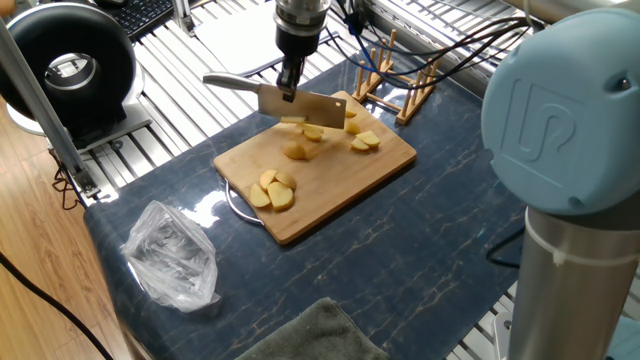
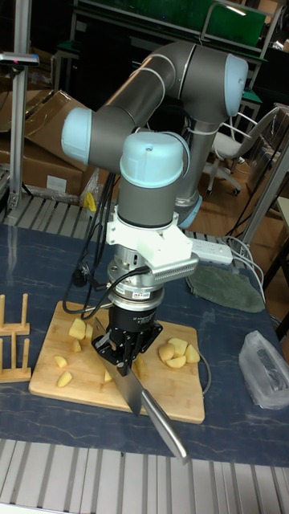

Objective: Chop the potatoes

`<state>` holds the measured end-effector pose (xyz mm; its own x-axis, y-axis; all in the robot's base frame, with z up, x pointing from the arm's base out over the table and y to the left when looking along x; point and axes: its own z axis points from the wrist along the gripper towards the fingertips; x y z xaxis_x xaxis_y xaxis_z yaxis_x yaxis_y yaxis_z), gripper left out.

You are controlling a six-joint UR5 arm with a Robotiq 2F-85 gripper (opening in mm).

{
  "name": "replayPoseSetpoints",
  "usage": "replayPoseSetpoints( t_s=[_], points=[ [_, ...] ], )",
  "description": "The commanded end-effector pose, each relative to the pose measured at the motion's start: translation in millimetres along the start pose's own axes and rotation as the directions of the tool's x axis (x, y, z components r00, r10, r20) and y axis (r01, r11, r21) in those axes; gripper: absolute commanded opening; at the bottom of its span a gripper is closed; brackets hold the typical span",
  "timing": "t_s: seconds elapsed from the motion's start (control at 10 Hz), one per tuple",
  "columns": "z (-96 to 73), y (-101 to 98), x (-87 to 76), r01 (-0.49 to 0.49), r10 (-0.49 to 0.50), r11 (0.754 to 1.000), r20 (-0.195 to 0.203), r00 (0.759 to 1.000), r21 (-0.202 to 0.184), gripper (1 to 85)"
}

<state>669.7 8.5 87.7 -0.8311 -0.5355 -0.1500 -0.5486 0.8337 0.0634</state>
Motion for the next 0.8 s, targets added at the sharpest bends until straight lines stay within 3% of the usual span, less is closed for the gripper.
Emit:
replayPoseSetpoints(
  t_s=[0.0, 0.7],
  points=[
    [-0.9, 6.0, -1.0, -0.02, 0.02, 1.0, 0.011, 1.0, -0.02, 1.0],
    [-1.2, 18.2, 3.9, -0.043, 0.043, 0.999, 0.007, 0.999, -0.034, 1.0]
  ],
)
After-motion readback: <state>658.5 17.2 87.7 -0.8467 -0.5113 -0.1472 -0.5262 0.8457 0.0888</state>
